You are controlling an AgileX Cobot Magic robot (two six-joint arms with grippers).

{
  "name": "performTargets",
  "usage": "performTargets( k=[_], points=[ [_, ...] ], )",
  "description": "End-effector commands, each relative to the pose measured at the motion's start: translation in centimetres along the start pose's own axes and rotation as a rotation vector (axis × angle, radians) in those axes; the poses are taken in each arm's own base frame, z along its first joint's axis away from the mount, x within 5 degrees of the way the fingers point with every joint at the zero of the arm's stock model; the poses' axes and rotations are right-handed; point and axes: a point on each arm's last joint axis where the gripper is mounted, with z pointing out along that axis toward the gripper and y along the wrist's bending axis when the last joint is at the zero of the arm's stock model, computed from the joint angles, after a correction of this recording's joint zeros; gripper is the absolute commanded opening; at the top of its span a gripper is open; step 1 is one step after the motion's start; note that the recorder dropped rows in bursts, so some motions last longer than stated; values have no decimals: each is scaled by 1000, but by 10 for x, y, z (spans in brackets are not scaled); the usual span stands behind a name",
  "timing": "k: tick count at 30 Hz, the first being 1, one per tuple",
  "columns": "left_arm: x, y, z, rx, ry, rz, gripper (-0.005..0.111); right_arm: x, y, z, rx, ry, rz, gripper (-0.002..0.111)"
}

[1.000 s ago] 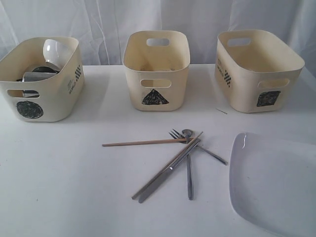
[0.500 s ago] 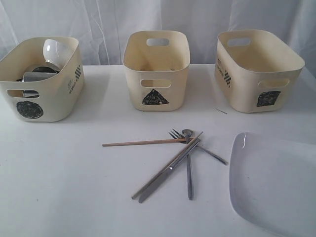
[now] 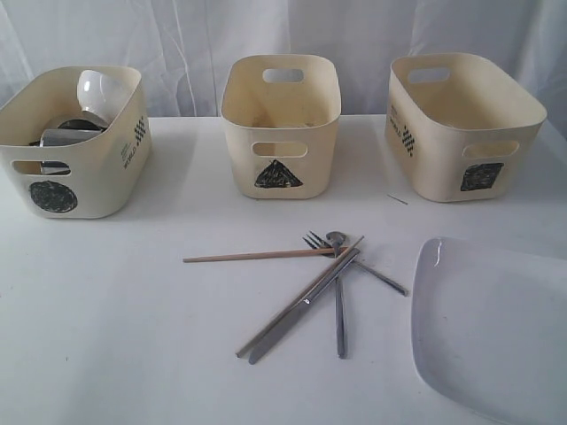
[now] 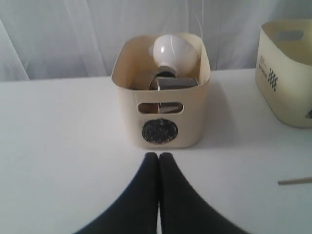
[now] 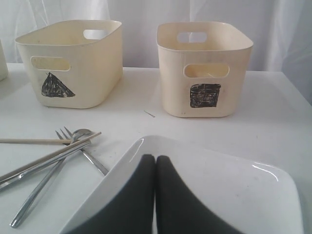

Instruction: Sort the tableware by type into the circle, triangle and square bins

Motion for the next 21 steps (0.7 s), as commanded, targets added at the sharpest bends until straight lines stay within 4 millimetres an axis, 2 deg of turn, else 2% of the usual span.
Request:
performTargets(
  k=[1, 7, 9, 21],
  points=[
    [34, -1, 3, -2, -148, 26, 0, 1, 0, 0, -3, -6, 1, 0],
    [69, -3, 3, -2, -150, 26, 0, 1, 0, 0, -3, -6, 1, 0],
    [68, -2, 0, -3, -188, 26, 0, 1, 0, 0, -3, -6, 1, 0],
    [84, -3, -8, -2, -75, 83, 0, 1, 0, 0, -3, -6, 1, 0]
  ],
)
